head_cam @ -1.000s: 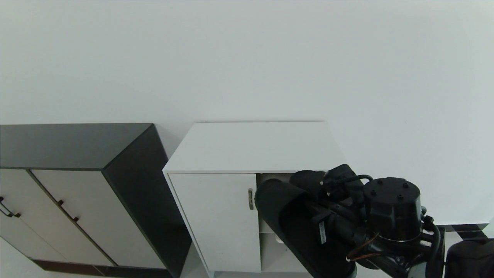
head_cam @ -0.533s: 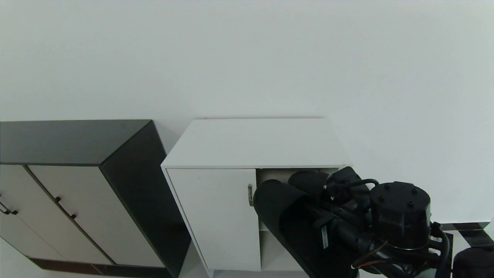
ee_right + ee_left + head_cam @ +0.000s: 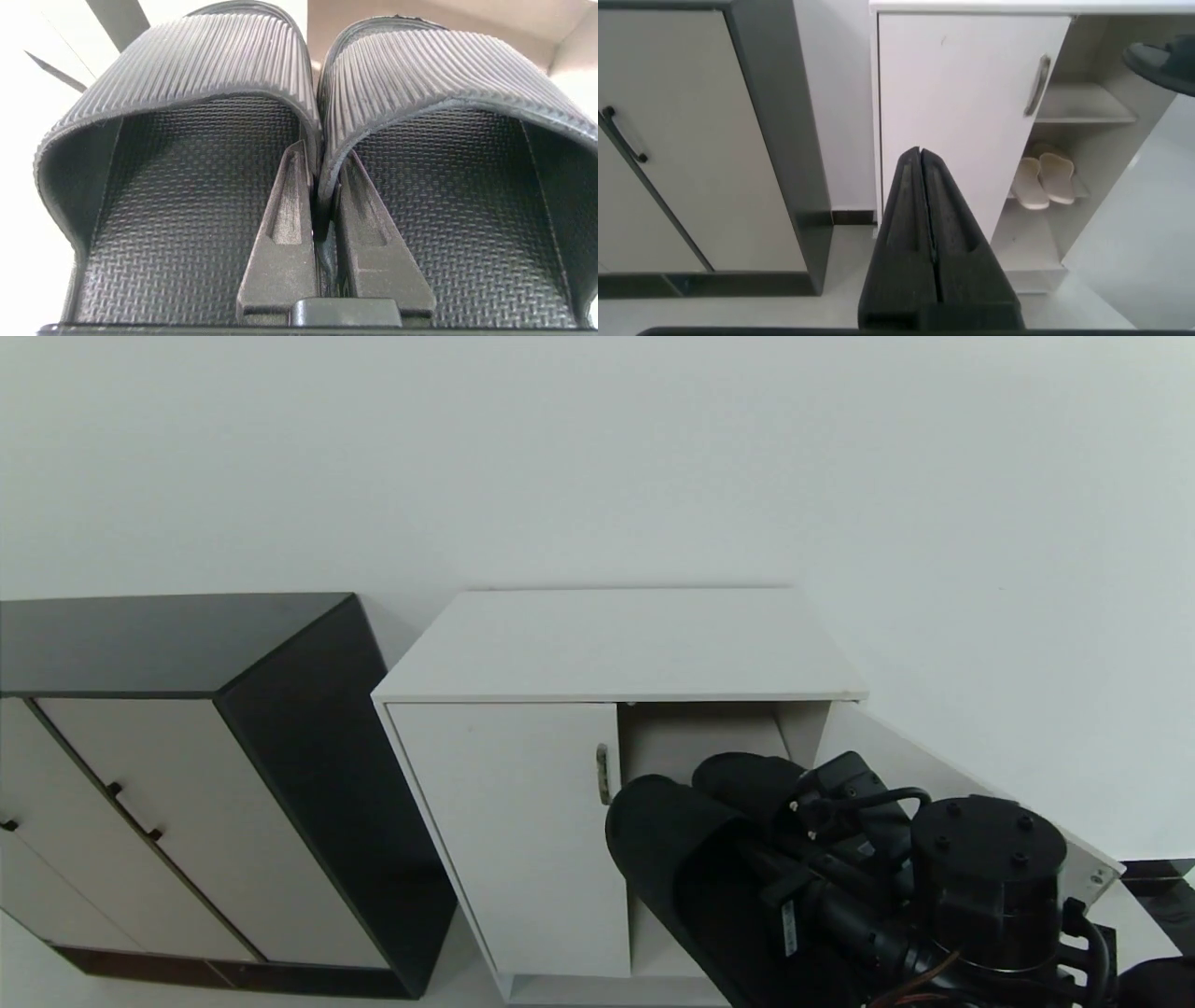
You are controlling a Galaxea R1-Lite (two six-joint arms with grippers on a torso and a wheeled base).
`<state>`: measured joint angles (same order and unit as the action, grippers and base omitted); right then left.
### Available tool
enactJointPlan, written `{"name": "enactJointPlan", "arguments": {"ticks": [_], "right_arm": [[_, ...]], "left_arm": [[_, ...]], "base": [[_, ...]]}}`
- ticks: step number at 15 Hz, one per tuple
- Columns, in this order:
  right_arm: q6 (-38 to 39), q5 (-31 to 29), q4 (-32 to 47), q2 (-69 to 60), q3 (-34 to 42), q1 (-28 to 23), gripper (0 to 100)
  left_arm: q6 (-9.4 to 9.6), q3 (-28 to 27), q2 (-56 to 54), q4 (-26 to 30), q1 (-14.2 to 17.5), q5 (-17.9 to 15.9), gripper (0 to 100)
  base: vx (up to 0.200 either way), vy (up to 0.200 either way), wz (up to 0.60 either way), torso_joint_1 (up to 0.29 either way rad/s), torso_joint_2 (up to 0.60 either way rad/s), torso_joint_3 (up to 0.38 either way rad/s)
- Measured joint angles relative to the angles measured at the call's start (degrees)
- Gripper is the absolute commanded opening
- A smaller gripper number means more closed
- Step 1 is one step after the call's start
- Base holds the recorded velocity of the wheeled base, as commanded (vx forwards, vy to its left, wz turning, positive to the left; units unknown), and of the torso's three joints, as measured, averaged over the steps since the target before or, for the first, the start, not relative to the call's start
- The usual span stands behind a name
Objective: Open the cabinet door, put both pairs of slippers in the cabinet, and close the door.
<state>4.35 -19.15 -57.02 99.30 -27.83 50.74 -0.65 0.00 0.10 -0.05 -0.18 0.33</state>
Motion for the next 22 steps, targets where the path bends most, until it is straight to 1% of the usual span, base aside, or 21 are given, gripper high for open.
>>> {"name": "enactJointPlan", "arguments": {"ticks": [8, 13, 22], "right_arm": [[0.02, -0.11, -2.05, 1.79, 0.07, 0.00, 0], [0.10, -0.09, -2.11, 2.32, 0.16, -0.30, 0], [-0.01, -0.17, -4.79, 3.97, 0.41, -0.30, 0]], "left_arm": [[-0.04, 0.00, 0.00, 0.00, 0.00, 0.05, 0], [-0.11, 0.00, 0.00, 0.00, 0.00, 0.16, 0], [-0.15, 0.00, 0.00, -0.02, 0.00, 0.35, 0]], "base": [[0.000, 0.000, 0.00, -0.206, 0.52, 0.318], [0.000, 0.000, 0.00, -0.158, 0.49, 0.326], [0.000, 0.000, 0.00, -0.095, 0.46, 0.353]]}}
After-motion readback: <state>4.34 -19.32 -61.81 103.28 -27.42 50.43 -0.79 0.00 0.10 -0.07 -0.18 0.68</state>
